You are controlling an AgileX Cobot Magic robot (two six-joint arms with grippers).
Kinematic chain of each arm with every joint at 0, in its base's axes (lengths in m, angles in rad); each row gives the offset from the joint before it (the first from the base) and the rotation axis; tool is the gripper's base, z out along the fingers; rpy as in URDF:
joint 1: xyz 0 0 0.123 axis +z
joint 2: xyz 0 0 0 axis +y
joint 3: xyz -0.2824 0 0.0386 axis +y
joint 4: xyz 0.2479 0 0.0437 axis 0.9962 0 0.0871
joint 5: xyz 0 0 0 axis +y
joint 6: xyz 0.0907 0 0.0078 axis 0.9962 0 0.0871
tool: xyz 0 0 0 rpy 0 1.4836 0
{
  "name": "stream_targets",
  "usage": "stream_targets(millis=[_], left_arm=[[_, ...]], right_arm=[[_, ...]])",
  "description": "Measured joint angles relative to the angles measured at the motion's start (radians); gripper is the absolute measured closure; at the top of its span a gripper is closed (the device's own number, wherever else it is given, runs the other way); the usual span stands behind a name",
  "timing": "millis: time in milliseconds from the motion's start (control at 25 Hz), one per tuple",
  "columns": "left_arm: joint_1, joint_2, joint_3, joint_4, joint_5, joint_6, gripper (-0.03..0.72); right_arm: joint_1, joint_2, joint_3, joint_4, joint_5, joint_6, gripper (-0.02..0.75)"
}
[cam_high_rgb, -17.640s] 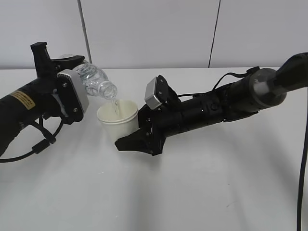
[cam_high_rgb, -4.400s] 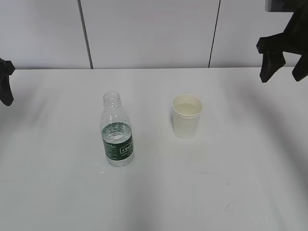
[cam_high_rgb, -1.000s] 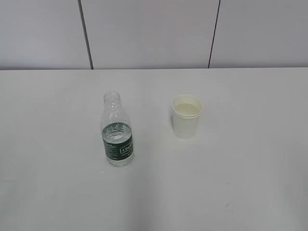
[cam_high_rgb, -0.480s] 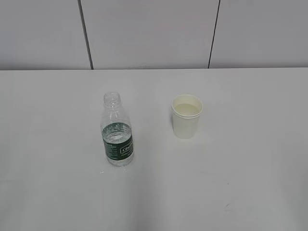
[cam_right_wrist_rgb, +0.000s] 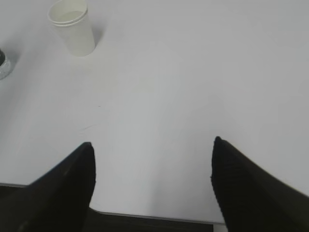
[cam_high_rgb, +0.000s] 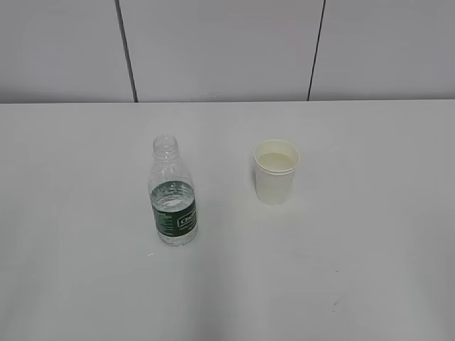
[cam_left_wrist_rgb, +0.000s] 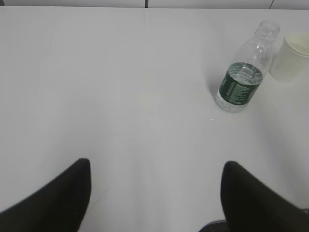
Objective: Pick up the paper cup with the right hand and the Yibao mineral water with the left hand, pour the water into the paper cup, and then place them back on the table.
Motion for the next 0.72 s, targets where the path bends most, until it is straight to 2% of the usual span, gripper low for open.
stream_targets(millis=[240, 720], left_arm=[[0.000, 0.000, 0.011, -0.034, -0.014, 0.000, 0.177], [0.000, 0.000, 0.011, -0.035, -0.016, 0.000, 0.227]], right_arm=[[0.000, 0.000, 0.000, -0.027, 0.000, 0.033, 0.153], [0.000, 0.000, 0.000, -0.029, 0.000, 0.038, 0.153]])
